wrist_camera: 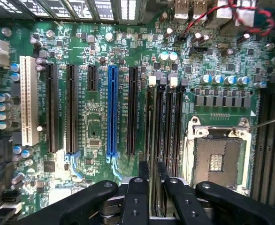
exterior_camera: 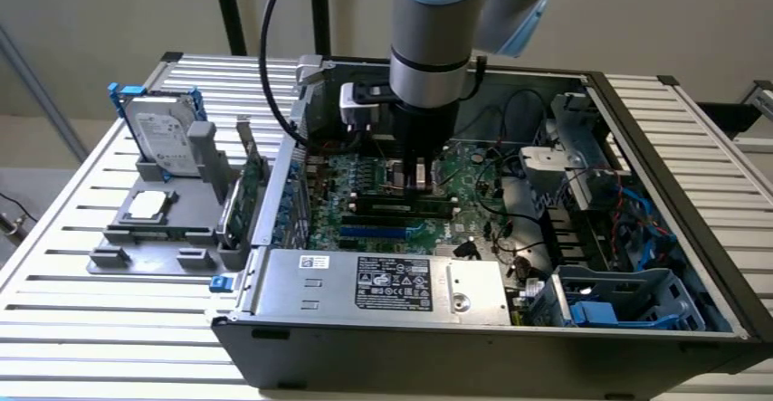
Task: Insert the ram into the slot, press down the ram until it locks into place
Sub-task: 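Insert the ram into the slot, then press down the ram until it locks into place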
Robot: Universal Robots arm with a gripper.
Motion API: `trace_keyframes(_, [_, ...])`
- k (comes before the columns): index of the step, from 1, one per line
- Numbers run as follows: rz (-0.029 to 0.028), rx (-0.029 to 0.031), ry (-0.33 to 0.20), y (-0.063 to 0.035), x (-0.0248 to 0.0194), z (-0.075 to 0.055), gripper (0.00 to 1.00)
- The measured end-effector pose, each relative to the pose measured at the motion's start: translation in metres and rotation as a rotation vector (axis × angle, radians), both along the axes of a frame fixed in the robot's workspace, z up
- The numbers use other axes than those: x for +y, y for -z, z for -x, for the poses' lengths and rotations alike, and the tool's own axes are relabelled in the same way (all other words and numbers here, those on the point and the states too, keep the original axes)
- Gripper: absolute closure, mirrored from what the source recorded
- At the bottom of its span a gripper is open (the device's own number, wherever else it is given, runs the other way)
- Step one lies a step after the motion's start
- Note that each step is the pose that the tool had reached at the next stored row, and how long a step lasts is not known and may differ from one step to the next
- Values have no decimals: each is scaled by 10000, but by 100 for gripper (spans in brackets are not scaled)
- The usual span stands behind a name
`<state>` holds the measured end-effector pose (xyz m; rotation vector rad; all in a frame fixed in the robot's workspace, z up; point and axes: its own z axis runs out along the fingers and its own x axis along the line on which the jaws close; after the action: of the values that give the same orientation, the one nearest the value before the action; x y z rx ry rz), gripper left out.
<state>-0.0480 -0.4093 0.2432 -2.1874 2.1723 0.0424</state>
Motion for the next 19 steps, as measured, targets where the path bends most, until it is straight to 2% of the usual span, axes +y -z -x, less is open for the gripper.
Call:
trace_keyframes(3, [1,9,0,-83,0,0,79])
trace_keyframes(6, [-2,9,0,-86,0,0,81])
trace_keyframes(7, [-2,9,0,-86,0,0,87])
trace_keyframes(8, [-1,10,0,-87,0,0,89])
trace_keyframes(19, [0,11,0,-87,0,0,89])
